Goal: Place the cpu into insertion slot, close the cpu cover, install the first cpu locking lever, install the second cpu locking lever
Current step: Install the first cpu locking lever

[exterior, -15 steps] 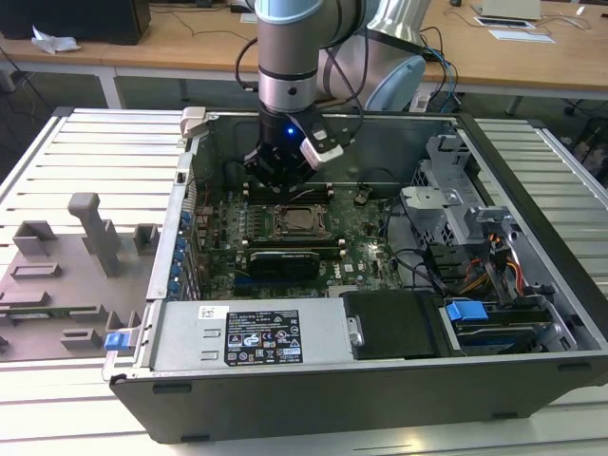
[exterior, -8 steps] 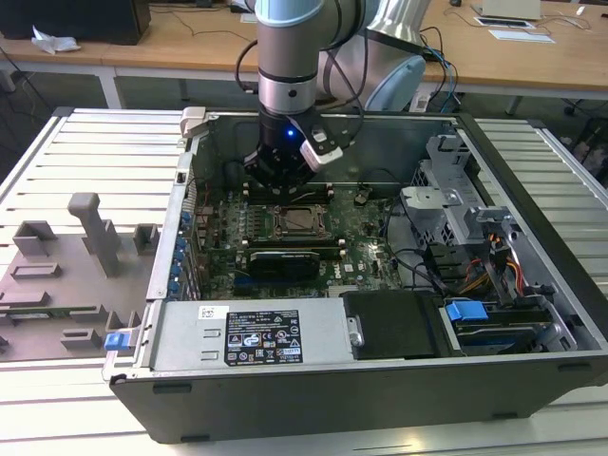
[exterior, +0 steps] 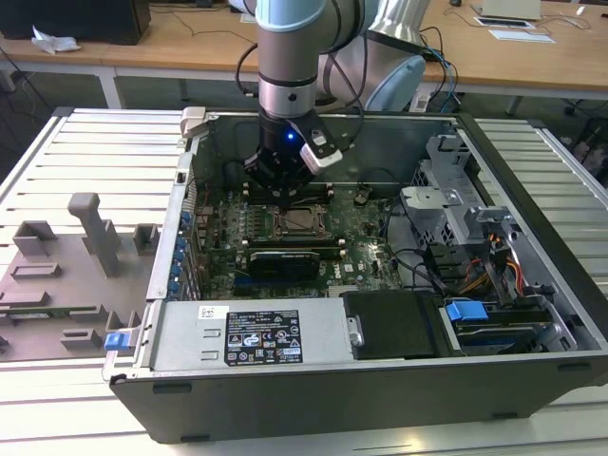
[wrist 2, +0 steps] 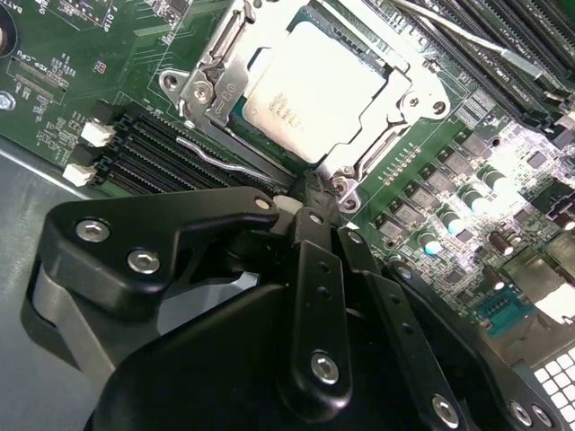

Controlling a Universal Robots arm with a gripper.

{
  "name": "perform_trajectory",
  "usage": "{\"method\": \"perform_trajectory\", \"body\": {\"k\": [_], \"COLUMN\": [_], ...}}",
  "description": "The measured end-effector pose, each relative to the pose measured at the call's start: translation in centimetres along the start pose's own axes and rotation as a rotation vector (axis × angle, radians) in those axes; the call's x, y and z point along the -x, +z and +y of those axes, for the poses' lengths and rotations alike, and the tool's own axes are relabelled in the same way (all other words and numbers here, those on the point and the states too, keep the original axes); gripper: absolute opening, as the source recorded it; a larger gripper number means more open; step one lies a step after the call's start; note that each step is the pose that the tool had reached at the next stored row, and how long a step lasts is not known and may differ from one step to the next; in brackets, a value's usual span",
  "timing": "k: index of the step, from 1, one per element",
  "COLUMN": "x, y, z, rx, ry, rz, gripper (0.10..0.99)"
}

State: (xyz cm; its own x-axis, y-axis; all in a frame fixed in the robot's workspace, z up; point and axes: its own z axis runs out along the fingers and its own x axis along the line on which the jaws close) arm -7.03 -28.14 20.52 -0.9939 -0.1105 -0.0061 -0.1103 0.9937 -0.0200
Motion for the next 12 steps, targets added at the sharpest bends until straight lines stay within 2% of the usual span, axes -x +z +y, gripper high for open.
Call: {"method": "perform_trajectory", "body": {"k": [8,12], "x": [0.33,1.29], "y": [0.1,-0.14], "z": [-0.03,0.08], "rx": [0.0,0.002], "ry": [0.0,0.0], "rz": [0.0006,0.0114], "gripper": [0.106,0.106]}}
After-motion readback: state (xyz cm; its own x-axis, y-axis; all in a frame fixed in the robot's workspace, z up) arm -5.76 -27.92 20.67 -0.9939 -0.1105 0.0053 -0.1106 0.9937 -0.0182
